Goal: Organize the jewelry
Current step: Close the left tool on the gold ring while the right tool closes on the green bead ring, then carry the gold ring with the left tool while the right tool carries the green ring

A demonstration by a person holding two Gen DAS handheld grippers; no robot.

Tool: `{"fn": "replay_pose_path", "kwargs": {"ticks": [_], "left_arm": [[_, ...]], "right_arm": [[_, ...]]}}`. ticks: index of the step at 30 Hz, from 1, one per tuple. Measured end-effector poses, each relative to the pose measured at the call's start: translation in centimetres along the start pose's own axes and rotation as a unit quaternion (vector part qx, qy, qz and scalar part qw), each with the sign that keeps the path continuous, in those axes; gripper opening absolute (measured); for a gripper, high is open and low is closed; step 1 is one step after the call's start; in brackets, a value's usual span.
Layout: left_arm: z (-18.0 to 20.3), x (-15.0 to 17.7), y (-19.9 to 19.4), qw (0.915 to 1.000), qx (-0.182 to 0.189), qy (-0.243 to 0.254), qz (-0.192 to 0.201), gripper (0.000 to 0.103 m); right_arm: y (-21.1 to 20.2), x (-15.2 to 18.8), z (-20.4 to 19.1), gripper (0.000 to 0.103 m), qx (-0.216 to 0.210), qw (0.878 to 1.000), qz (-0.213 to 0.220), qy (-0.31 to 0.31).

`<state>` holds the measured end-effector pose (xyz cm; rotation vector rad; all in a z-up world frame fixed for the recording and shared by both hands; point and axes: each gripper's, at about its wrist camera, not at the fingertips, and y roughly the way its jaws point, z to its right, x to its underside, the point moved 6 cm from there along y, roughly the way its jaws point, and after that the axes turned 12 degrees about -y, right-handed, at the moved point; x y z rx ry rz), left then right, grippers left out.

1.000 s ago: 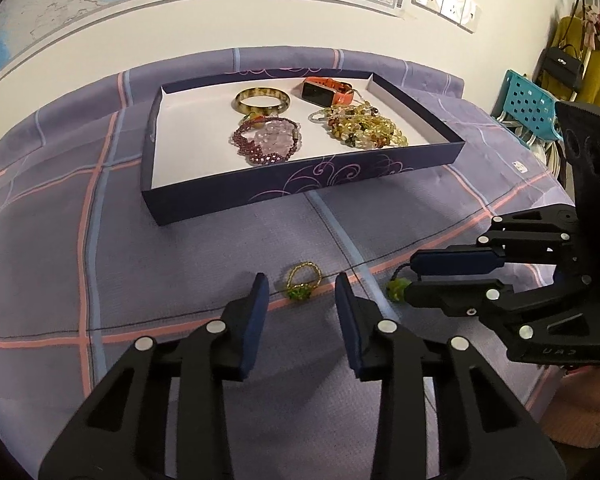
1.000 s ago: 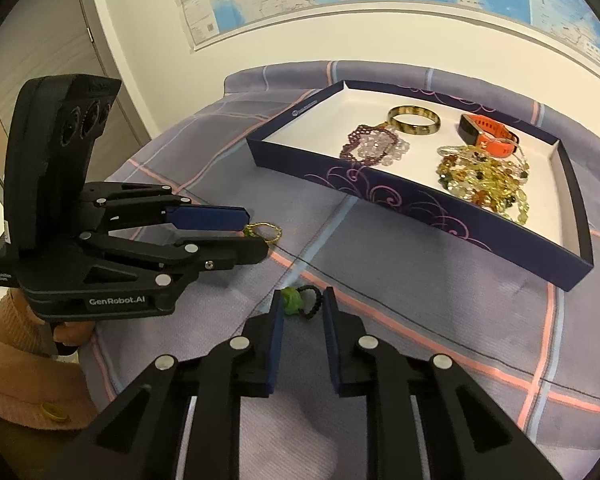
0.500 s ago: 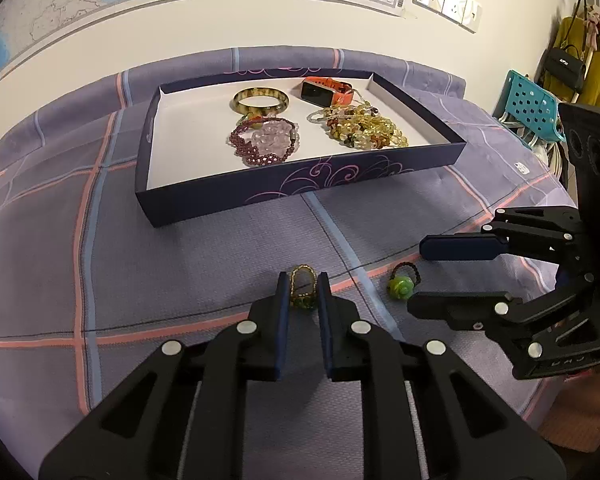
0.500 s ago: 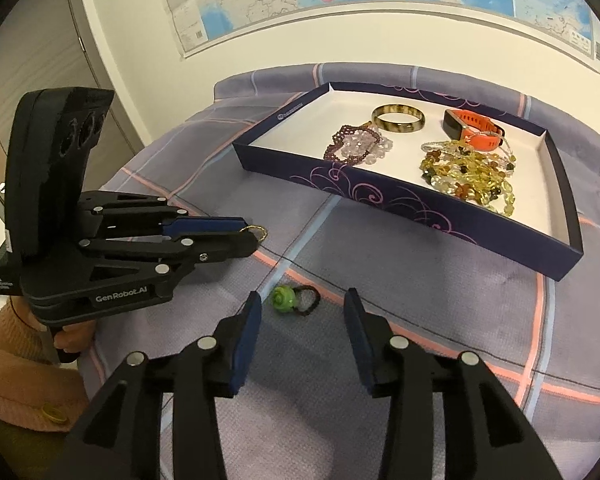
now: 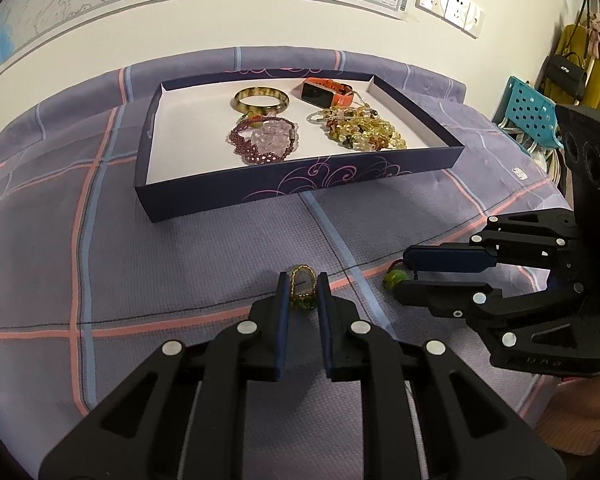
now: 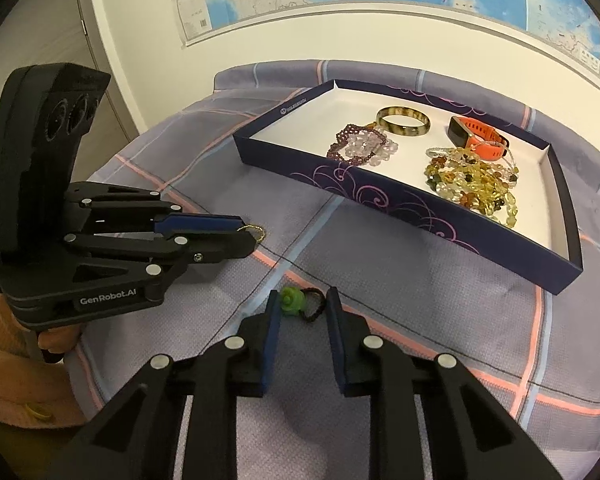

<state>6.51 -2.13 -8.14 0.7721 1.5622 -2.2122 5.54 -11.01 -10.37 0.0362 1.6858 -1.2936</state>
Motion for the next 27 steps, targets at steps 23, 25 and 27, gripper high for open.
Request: {"fn": "replay_pose_path", "kwargs": {"ticks": [23,25,27], "left_arm": [[0.8,-1.5,-2.3,0.9994,0.014,0.0,0.031,0.014],[0.8,-1.6,-2.4,0.9994,0.013,0.0,0.033,0.014],[0.8,-1.8,-2.5,0.9993,0.012,0.0,0.035,0.014]], "right_arm": [[-3.7,-0.7,3.4,0.02,0.027,0.998,0.048,0.035],[-3.8,-0.7,3.7,0.02,0.031,0.998,0.05,0.036],[-3.9,-0.8,3.9,0.02,0.031,0.997,0.052,0.038]]}}
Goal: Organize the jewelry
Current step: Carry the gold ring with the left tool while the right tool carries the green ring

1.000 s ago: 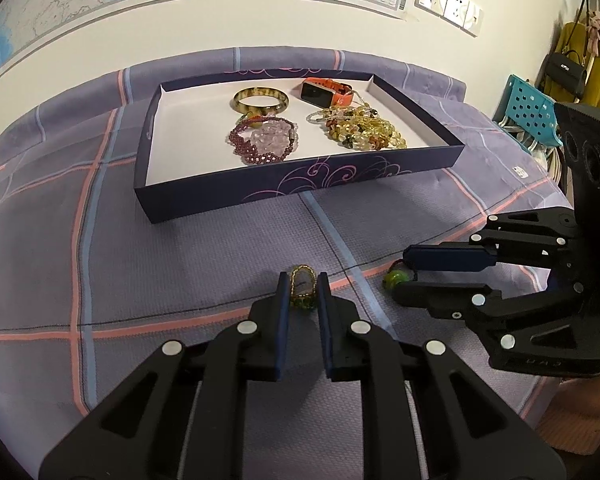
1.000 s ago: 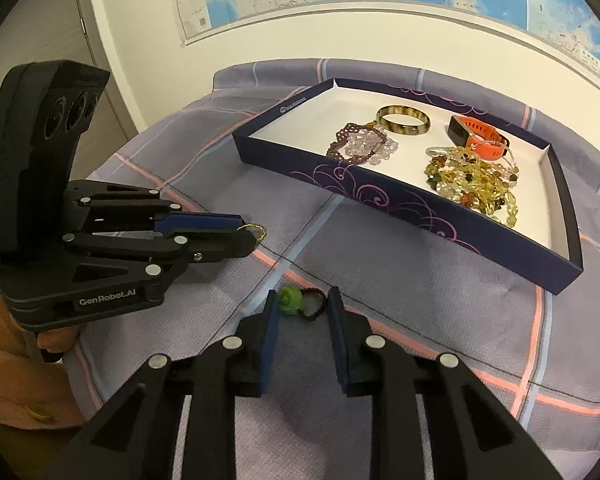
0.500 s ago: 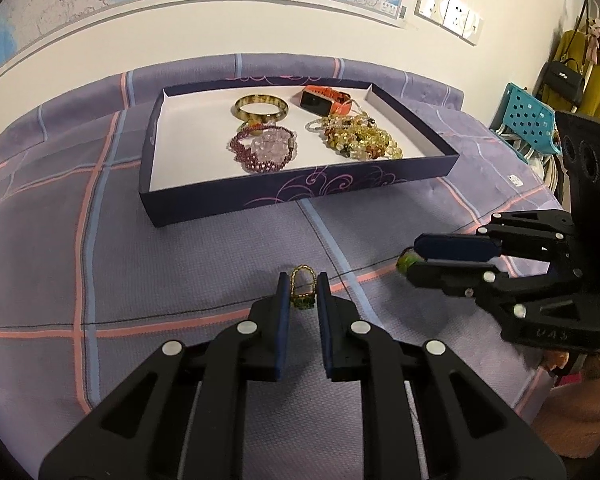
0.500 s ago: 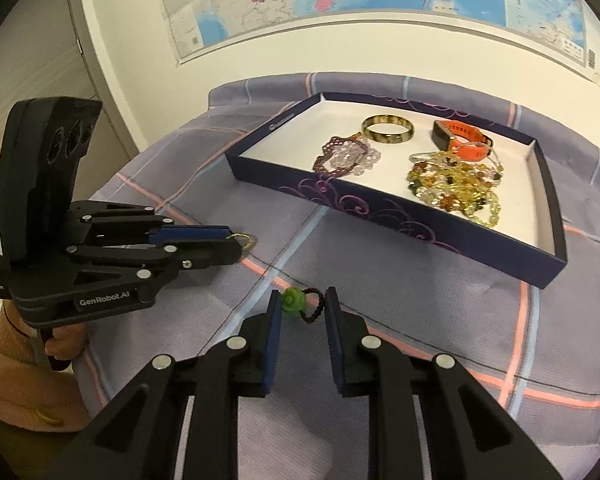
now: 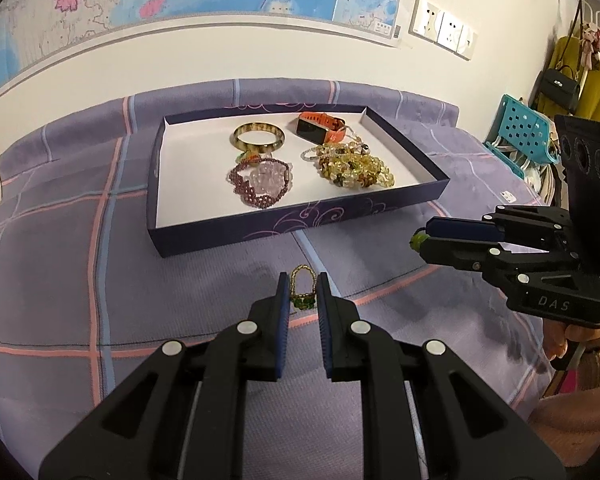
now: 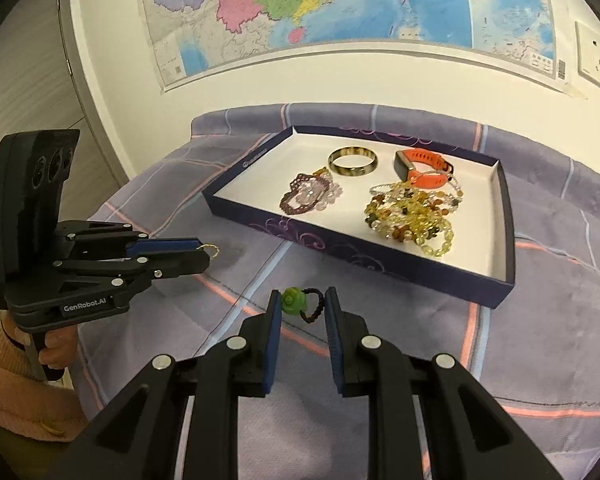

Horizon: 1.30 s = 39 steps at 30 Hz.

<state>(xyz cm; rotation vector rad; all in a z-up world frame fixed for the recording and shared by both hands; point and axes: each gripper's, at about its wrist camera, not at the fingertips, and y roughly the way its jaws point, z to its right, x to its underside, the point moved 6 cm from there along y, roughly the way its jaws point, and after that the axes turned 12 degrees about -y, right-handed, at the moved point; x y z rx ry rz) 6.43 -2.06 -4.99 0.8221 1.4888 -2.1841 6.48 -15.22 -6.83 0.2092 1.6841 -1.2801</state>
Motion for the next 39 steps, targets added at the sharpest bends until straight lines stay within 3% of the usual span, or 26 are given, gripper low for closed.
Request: {"fn": "replay_pose_path", "kwargs": {"ticks": [39], "left_arm": [[0.9,-5.3,0.1,0.999,-0.004,0.009,0.044,0.014]], "right_arm": [[-0.4,-3.1,3.3,0.02,0.034,0.999,0.027,-0.002]]}}
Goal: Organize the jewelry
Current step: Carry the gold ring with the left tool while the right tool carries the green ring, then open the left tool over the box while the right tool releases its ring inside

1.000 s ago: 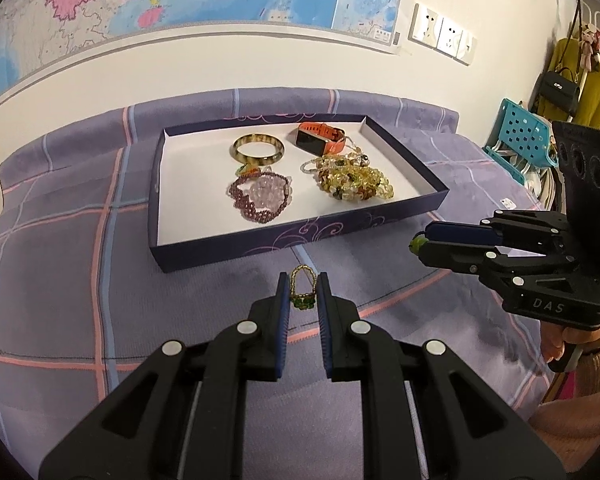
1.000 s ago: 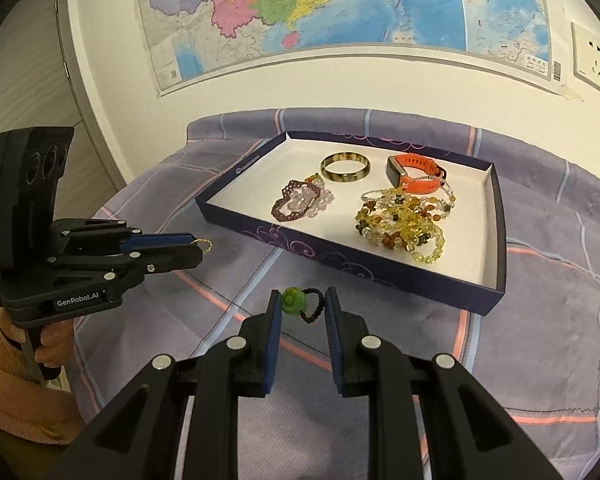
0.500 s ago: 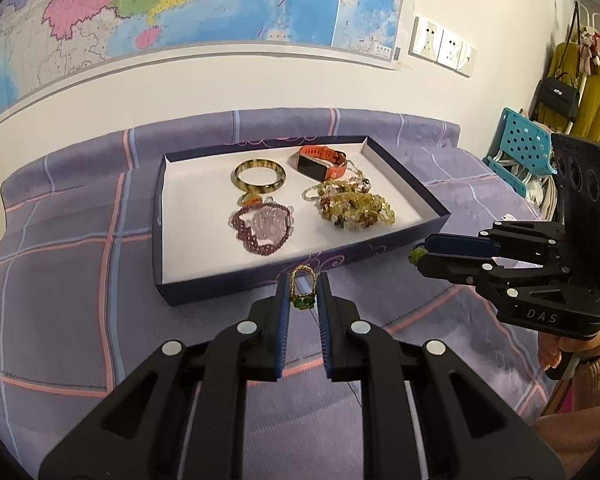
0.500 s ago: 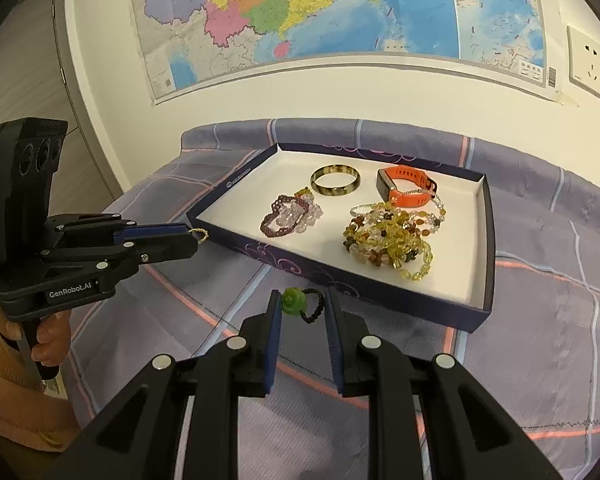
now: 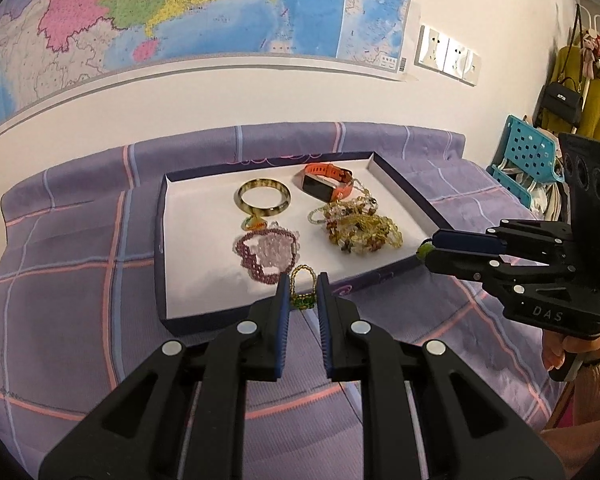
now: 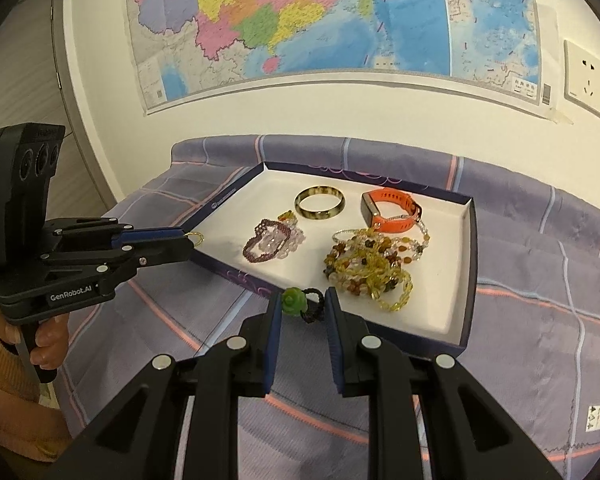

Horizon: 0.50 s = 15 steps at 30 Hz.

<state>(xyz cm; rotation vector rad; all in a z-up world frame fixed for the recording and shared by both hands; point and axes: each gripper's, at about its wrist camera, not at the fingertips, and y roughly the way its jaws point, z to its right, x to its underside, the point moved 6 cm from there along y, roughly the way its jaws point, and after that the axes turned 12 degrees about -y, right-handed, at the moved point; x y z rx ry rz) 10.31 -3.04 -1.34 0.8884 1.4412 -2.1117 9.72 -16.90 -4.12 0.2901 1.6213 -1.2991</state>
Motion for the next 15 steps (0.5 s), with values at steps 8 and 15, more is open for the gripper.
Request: {"fn": "replay_pose_path", "kwargs": {"ticks": [8,15], "left_arm": [[-0.4,-1.0,0.8,1.0,-0.006,-0.005,0.003,0.014],[-0.8,-1.6,2.1,0.9999,-0.009,-0.01,-0.003,0.014]], "right_arm": [[0.5,-0.7,0.7,0.02,0.001,1.0,0.004,0.002],[1.5,-0.9,1.6,0.02,0.0,1.0,0.001,0.008]]}}
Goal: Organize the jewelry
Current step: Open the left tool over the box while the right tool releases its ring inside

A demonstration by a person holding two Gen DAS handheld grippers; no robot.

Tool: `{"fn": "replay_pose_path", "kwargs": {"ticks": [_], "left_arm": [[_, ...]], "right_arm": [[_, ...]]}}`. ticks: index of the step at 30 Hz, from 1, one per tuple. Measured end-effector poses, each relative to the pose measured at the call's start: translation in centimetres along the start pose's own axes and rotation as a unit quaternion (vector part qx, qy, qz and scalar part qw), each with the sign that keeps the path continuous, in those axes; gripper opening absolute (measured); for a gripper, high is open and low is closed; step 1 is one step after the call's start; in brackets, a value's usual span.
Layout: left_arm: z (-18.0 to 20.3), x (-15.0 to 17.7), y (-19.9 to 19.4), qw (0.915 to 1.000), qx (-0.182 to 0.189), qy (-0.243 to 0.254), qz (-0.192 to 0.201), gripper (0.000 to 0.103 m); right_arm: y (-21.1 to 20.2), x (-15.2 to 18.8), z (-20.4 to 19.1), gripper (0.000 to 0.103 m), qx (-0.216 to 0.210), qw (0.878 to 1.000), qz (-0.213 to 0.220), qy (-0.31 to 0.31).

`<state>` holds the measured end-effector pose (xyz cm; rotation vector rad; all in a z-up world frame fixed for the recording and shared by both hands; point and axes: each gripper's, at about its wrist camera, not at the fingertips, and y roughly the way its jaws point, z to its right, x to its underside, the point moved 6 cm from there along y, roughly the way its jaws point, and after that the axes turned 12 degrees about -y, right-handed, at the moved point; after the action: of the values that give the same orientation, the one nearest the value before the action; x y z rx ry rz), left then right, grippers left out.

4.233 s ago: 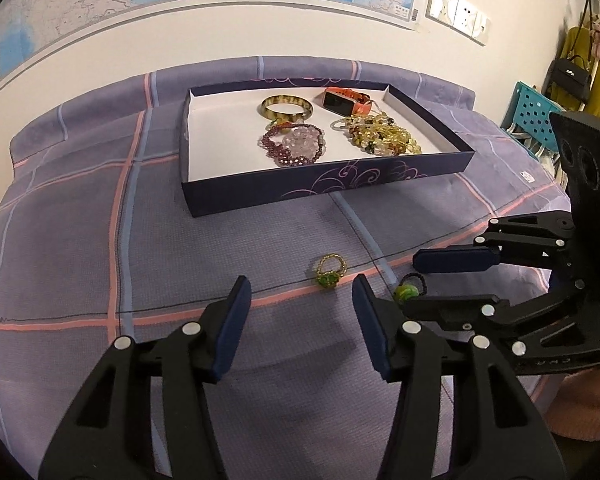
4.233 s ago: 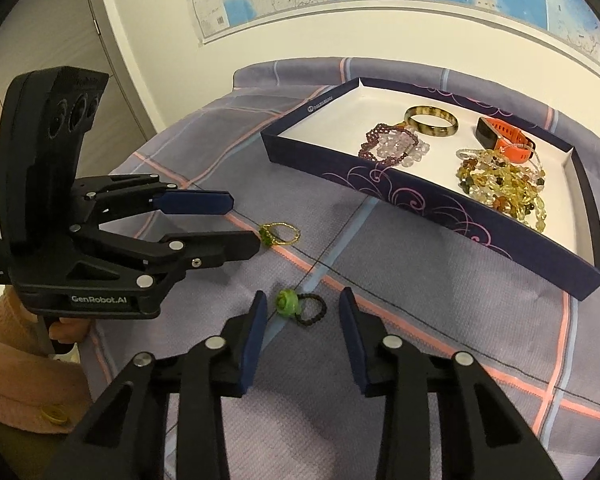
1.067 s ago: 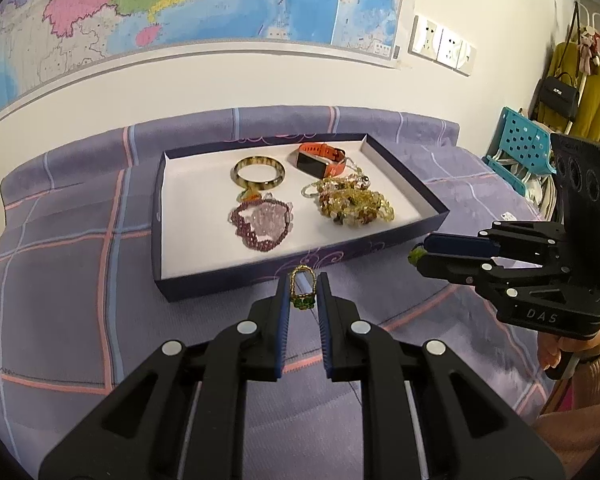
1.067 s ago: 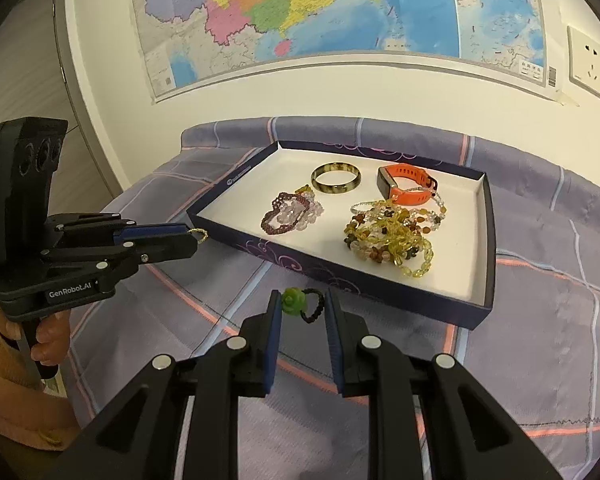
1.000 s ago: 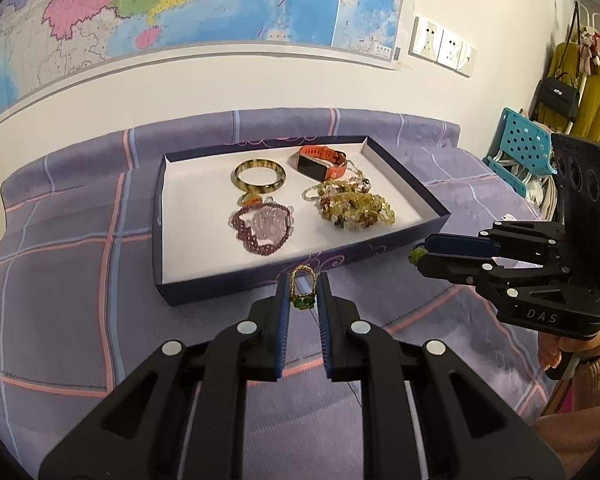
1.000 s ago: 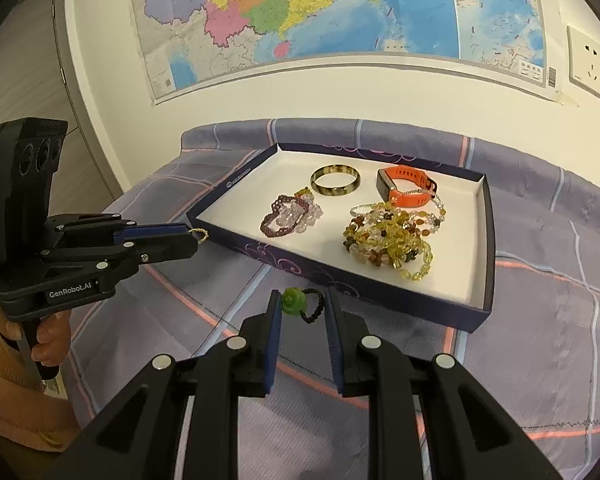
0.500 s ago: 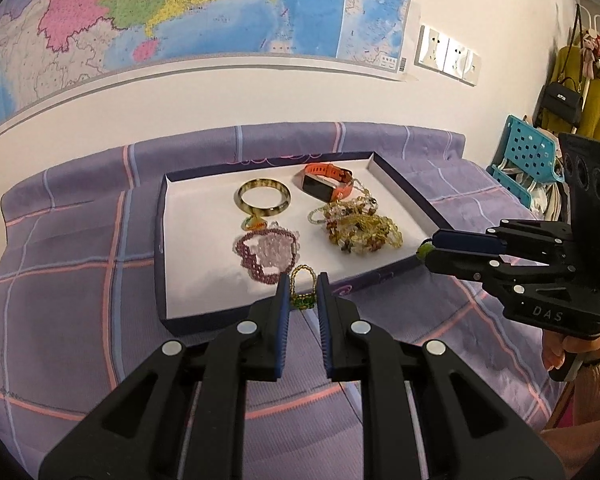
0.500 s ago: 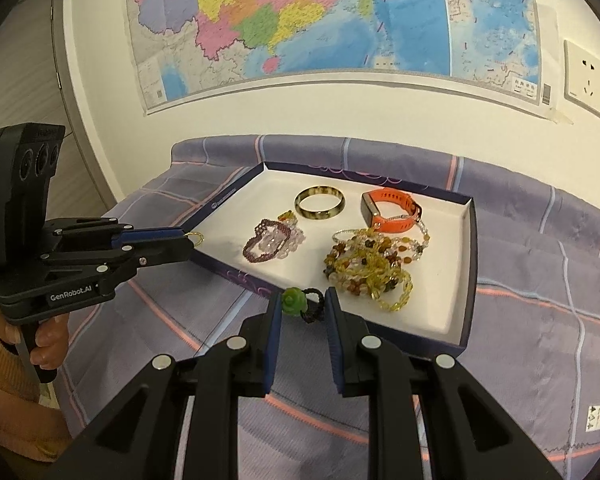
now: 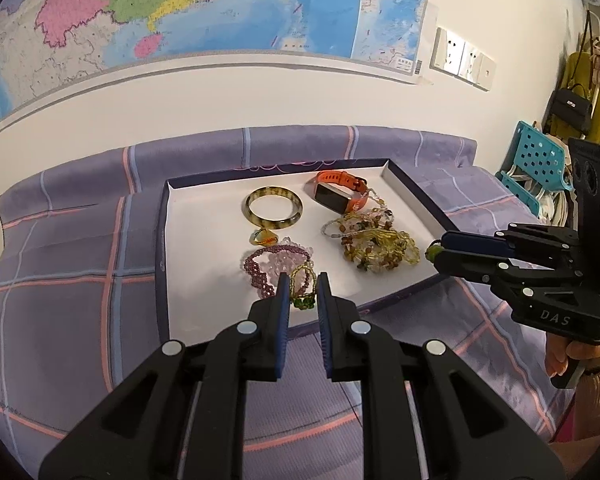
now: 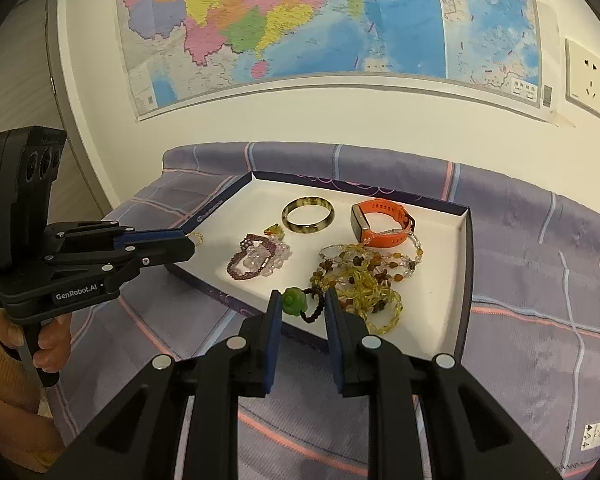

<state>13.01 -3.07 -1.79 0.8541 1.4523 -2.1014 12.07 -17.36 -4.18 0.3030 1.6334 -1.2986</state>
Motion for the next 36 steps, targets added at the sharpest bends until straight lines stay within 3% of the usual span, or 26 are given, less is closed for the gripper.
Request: {"fn": "replay_pose_path", "kwargs": {"ticks": [26,32,36], "left_arm": [[-1.5,-0.9,5.2,0.9983,-0.019,-0.037,-0.041,0.015],[-1.4,-0.8,6.3,0.9976,-0.027,-0.038,-0.051,0.019],[-1.5,-0.7,6.8,0.9973,-0.033,-0.039,-0.052,0.029]], "right_arm": [[4.8,-0.8,2.5,0.02,0.004,0.999,-0.033,0.015],[6.1,-0.4,3.3,0.022,0.007,0.998,-0.048,0.03],[6.8,-0.2,3.6,0.026,0.012,0.998,-0.054,0.038]]}}
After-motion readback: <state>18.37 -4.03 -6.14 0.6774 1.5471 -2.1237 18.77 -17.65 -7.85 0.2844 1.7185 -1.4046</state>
